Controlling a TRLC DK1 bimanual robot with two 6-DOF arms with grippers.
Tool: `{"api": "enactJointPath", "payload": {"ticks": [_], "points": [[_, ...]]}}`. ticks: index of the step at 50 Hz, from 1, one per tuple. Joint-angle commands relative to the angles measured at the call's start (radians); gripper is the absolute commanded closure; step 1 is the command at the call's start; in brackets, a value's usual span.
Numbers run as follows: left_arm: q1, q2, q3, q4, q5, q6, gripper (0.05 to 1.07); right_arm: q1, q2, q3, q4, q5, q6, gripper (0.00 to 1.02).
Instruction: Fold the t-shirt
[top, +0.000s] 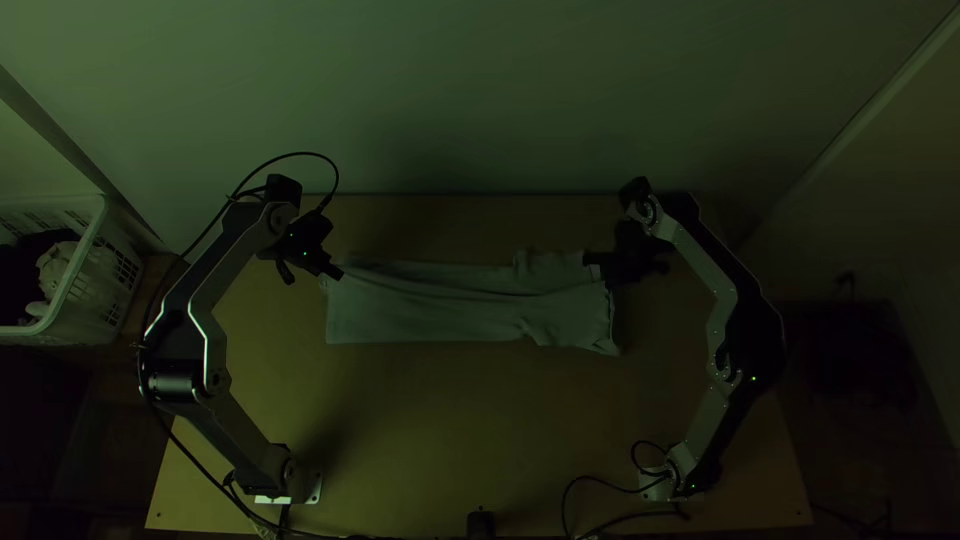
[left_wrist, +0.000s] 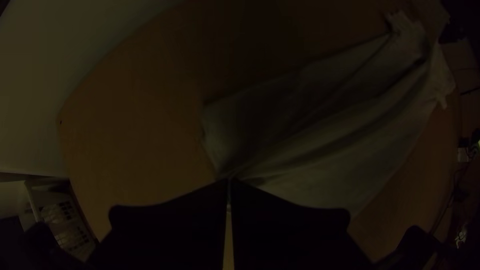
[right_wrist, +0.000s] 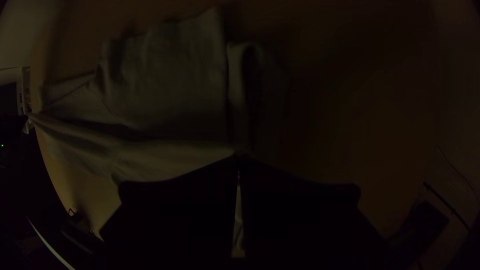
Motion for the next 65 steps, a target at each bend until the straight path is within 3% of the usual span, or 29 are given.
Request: {"api": "enactJointPath", "payload": {"ticks": [1,30,32,34,35,36,39,40,43,65], "points": [[0.016,0.059,0.067,-0.006,0.007,-0.007,1.04,-0.013,0.069,0.080,0.004,0.010,-0.010,1.00],[0.024,0.212,0.184,-0.003,0.007,-0.033,1.04,-0.050,0.330,0.319,0.005,0.010,-0.012,1.00],[0.022,0.214,0.181,-0.003,0.007,-0.039,1.03,-0.050,0.332,0.319,0.007,0.012,-0.012,0.96],[0.022,0.214,0.178,-0.003,0.007,-0.048,0.94,-0.049,0.329,0.319,0.011,0.012,-0.013,0.80],[0.022,0.214,0.173,-0.003,0.007,-0.049,0.84,-0.050,0.327,0.318,0.011,0.012,-0.015,0.69],[0.022,0.214,0.169,-0.003,0.007,-0.051,0.70,-0.050,0.324,0.316,0.011,0.012,-0.016,0.57],[0.022,0.211,0.156,-0.004,0.006,-0.056,0.14,-0.052,0.312,0.316,0.011,0.010,-0.016,0.21],[0.022,0.209,0.155,-0.003,0.006,-0.059,0.08,-0.053,0.307,0.316,0.010,0.012,-0.016,0.13],[0.025,0.201,0.153,-0.003,0.007,-0.069,0.10,-0.058,0.286,0.316,0.005,0.010,-0.018,0.04],[0.131,0.100,0.124,-0.033,0.265,-0.166,0.10,-0.087,0.055,0.241,0.002,0.007,-0.001,0.04]]}}
